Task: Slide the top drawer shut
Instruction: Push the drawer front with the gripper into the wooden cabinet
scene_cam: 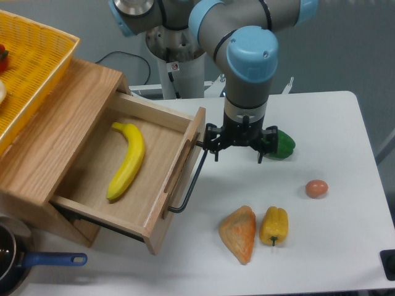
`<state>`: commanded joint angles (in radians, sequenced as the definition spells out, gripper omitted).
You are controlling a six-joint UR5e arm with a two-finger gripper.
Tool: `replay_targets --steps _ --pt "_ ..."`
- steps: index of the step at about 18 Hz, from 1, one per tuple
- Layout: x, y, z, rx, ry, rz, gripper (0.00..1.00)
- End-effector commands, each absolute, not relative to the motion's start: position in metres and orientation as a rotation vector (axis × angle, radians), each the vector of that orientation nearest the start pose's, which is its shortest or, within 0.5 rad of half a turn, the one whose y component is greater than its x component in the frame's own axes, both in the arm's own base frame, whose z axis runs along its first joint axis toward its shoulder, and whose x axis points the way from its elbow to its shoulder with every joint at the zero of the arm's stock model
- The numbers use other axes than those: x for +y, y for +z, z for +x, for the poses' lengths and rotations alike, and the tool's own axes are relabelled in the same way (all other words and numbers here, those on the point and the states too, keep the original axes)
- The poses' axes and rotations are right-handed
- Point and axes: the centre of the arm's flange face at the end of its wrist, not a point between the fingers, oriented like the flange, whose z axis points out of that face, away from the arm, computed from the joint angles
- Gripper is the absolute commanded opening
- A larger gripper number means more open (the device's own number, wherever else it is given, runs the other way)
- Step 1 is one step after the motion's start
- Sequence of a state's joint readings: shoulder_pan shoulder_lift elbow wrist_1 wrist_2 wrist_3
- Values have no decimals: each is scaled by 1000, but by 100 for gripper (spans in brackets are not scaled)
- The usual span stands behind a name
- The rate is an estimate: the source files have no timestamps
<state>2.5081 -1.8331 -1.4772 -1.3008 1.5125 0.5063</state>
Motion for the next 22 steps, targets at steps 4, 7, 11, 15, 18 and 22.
replay_targets --steps 4,7,11,15,18,22 --pt "472 419 -404 -641 34 -2958 100" --pt "472 419 -404 -641 34 -2958 100" --pt "477 419 -398 -623 32 -2963 100" --pt "478 420 -396 -623 31 -2963 100" --pt "484 419 -386 -615 28 -2970 100" --pt "492 418 -377 -612 22 -2975 100"
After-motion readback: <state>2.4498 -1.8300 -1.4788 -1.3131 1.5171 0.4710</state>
